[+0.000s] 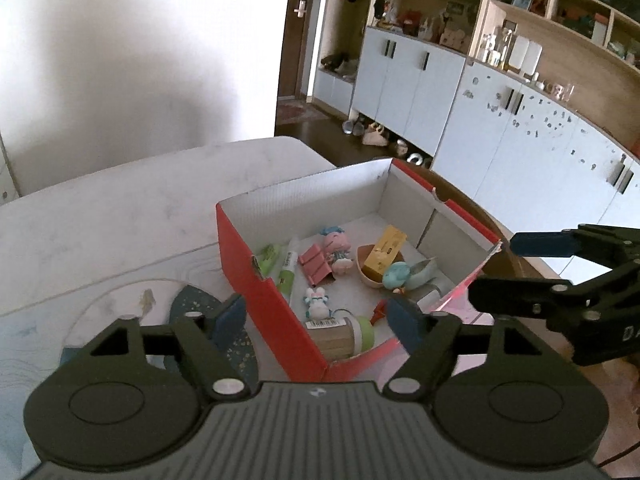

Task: Organize rigid objects
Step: 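Withdraw both tools up and away from the filled box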

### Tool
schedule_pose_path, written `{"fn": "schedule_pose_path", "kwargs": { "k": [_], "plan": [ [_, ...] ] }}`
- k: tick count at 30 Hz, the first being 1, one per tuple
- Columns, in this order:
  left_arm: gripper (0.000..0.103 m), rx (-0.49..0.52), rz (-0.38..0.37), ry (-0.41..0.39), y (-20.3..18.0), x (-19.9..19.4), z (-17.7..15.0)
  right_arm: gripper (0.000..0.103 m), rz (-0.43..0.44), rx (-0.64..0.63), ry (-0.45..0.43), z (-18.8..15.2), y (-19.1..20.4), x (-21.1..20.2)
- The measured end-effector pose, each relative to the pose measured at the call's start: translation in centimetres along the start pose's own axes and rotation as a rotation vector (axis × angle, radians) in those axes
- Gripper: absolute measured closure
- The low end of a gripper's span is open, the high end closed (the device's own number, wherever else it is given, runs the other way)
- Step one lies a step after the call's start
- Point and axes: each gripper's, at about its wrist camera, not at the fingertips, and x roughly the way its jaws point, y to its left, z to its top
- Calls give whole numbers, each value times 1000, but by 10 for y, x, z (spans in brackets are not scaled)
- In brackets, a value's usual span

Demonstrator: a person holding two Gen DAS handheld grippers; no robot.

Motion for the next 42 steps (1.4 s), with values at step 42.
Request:
{"fn": "schedule_pose_path", "kwargs": {
  "k": [42],
  "plan": [
    [0,120,-37,-166,-13,-76,-23,0,-103,112,-132,-36,33,-51]
  ]
}}
